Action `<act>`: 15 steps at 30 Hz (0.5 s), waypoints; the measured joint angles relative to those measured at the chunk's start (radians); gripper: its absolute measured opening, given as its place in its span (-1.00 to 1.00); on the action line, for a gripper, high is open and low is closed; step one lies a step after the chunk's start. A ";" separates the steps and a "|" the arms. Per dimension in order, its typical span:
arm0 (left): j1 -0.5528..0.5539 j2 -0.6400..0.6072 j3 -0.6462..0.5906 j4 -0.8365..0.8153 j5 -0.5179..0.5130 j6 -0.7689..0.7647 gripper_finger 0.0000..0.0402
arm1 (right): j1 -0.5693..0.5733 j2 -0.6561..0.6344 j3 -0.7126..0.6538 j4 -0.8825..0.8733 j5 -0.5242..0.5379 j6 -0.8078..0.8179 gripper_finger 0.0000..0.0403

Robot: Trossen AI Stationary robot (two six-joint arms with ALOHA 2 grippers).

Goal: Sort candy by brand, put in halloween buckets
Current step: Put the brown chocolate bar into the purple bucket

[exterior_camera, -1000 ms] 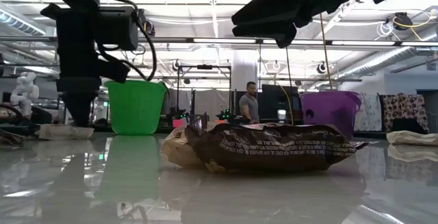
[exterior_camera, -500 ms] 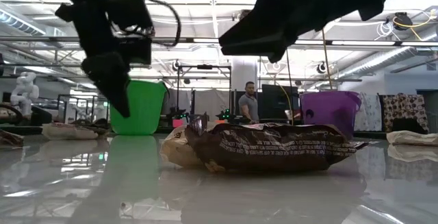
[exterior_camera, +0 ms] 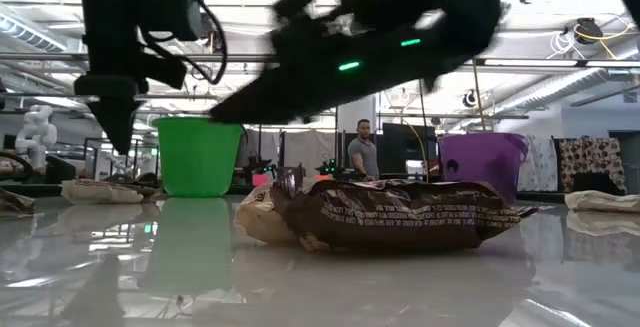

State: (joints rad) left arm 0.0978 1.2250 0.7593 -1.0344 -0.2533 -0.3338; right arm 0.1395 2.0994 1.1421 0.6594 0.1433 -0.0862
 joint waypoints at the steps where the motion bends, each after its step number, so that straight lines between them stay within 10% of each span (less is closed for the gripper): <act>1: 0.000 -0.008 0.000 -0.020 -0.015 -0.001 -0.51 | -0.013 0.042 0.067 -0.039 -0.004 -0.038 -0.26; 15: -0.018 -0.114 -0.038 -0.020 -0.084 -0.034 -0.51 | -0.130 0.450 0.789 -0.567 0.016 -0.371 -0.26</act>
State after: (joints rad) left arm 0.0801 1.1113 0.7212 -1.0545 -0.3376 -0.3678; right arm 0.0093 2.5497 1.9312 0.0922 0.1589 -0.4574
